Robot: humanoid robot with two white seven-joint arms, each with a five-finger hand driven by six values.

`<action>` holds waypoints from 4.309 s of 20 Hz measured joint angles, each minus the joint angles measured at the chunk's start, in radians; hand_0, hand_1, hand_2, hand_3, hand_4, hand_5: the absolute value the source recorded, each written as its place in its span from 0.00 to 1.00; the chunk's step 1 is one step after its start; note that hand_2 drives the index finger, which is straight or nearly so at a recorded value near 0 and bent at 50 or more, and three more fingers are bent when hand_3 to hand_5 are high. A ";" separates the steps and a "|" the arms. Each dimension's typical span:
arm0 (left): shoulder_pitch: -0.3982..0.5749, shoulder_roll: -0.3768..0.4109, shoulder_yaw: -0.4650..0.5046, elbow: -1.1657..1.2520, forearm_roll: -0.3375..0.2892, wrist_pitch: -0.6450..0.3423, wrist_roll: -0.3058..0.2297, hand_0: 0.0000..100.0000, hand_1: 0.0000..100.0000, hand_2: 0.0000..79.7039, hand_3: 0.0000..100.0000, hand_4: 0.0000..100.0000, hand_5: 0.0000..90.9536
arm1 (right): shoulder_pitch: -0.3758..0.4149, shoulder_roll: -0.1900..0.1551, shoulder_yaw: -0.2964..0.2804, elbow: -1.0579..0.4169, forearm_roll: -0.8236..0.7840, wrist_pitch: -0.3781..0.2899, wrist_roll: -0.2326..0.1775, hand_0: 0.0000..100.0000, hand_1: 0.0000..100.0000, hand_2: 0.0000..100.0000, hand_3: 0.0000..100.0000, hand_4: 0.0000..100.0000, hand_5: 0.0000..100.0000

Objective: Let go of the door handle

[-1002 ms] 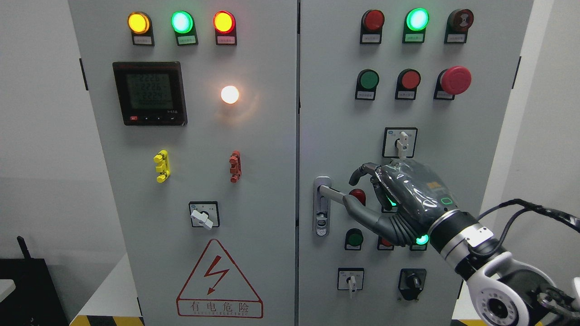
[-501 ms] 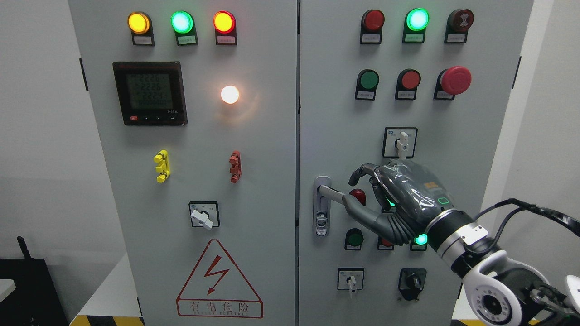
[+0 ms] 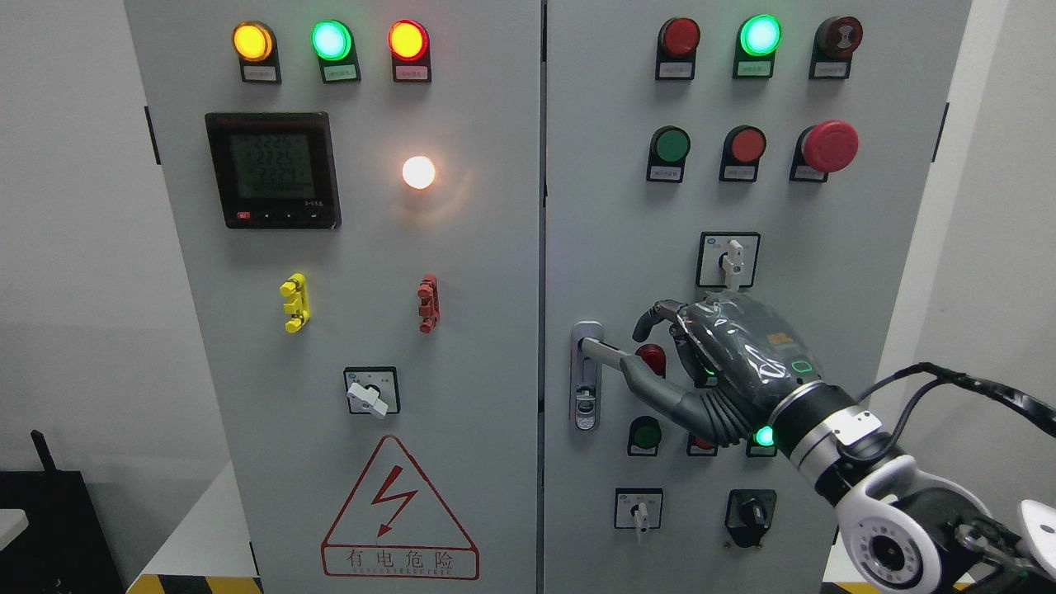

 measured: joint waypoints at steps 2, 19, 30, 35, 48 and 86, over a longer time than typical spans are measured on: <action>0.000 0.000 0.000 0.000 0.000 0.000 0.000 0.12 0.39 0.00 0.00 0.00 0.00 | 0.001 0.002 0.000 0.001 -0.007 0.000 0.000 0.51 0.20 0.41 1.00 1.00 1.00; 0.000 0.000 0.000 0.000 0.000 0.000 0.000 0.12 0.39 0.00 0.00 0.00 0.00 | 0.003 0.015 0.001 0.010 -0.030 0.000 0.000 0.52 0.20 0.42 1.00 1.00 1.00; 0.000 0.000 0.000 0.000 0.000 0.000 0.000 0.12 0.39 0.00 0.00 0.00 0.00 | 0.006 0.027 0.001 0.017 -0.031 -0.001 -0.001 0.52 0.21 0.44 1.00 1.00 1.00; 0.000 0.000 0.000 0.000 0.000 0.000 0.000 0.12 0.39 0.00 0.00 0.00 0.00 | 0.008 0.031 0.001 0.018 -0.031 -0.001 -0.001 0.52 0.21 0.44 1.00 1.00 1.00; 0.000 0.000 0.000 0.000 0.000 0.000 0.000 0.12 0.39 0.00 0.00 0.00 0.00 | 0.010 0.040 0.001 0.024 -0.032 -0.001 -0.002 0.53 0.22 0.45 1.00 1.00 1.00; 0.000 0.000 0.000 0.000 0.000 0.000 0.000 0.12 0.39 0.00 0.00 0.00 0.00 | 0.019 0.047 0.000 0.030 -0.068 -0.005 -0.007 0.53 0.23 0.49 1.00 1.00 1.00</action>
